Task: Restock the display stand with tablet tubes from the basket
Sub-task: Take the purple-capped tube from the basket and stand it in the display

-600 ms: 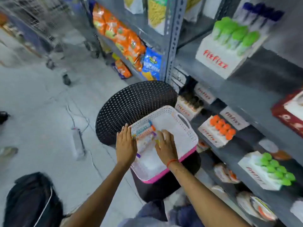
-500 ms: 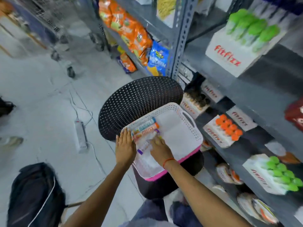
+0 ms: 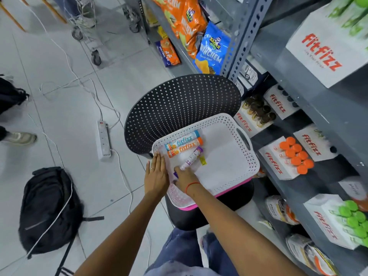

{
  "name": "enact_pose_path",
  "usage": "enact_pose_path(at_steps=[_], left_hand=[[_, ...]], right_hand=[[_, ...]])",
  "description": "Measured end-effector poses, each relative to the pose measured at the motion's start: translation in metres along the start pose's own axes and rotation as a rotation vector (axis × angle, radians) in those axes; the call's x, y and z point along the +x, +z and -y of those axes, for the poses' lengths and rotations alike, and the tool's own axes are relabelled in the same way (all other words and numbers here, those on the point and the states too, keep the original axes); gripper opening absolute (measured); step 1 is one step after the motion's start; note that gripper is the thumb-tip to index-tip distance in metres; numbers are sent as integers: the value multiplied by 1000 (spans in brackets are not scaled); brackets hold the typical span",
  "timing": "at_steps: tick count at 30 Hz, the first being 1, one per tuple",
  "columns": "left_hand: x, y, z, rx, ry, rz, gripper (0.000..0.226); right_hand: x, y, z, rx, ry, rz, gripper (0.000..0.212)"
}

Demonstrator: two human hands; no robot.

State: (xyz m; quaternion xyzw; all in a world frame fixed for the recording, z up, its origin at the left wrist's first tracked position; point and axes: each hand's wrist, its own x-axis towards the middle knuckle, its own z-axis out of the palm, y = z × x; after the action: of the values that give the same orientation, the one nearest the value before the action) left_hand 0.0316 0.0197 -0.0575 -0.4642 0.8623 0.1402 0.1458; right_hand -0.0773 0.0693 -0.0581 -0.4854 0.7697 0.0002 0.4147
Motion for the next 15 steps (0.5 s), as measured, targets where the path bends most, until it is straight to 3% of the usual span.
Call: enact_pose_path(at_steps=[7,10,13,15], left_hand=[[1,2,-4,-9,-34,-16,61],[0,2,-3,5,-33,-21,64],[0,4,-3,22,-32,-20,62],[0,4,-2,4,-39,-22,59]], right_hand=[[-5,3,-6,84,116,-201,31],[1,-1,-8,87,69,-144,41],[4,5,-10,68,51,-78,30],[1,11,-13,189,119,-106,27]])
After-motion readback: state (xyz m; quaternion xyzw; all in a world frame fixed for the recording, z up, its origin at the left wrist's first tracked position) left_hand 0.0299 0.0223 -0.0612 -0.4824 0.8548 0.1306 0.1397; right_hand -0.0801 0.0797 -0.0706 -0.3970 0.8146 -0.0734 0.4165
